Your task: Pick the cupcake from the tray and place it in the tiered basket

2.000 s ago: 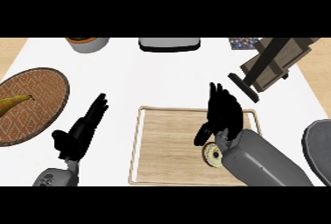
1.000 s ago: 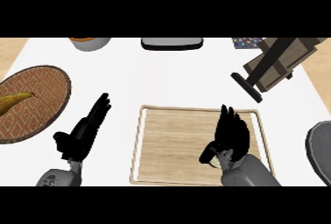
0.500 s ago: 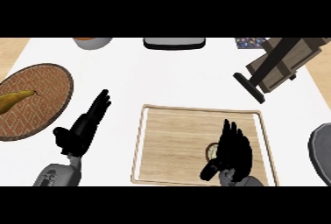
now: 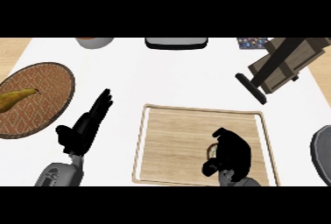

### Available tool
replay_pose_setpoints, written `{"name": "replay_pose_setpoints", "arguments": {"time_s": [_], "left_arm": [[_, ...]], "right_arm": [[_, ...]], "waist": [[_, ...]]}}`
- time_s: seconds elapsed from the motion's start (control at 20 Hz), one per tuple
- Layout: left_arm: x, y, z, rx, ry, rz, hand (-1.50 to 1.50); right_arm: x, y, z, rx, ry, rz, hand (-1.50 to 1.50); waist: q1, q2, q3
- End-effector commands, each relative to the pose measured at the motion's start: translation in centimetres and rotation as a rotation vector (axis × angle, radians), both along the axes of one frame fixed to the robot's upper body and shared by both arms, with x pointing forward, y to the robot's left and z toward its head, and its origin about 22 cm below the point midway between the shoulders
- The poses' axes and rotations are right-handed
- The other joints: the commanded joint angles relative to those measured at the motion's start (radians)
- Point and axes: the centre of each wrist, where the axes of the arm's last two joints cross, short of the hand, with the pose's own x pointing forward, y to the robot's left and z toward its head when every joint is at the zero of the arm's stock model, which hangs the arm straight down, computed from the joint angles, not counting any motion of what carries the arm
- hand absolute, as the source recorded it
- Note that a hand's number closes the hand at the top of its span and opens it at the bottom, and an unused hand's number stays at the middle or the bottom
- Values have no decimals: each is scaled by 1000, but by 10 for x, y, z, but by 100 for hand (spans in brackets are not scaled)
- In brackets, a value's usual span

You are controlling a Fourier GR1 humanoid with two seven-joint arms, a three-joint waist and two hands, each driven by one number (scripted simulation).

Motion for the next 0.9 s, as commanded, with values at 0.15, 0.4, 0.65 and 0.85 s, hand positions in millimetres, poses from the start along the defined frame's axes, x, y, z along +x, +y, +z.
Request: {"name": "replay_pose_setpoints", "arguments": {"time_s": [0.15,0.4,0.65,0.85], "left_arm": [[2,-9,-15,3,-11,-6,0],[-11,1,-6,1,0,-17,0],[-8,-5,-1,16,-7,29,0],[-15,22,-3,14,18,93,0]], "right_arm": [[3,13,4,-42,-41,-72,150],[-2,29,1,-52,-79,-77,150],[-1,-57,34,-143,-126,-196,150],[-10,-167,59,-249,-151,-387,150]], "waist": [[0,2,1],[6,1,1],[-25,-5,0],[-106,-19,-1]]}}
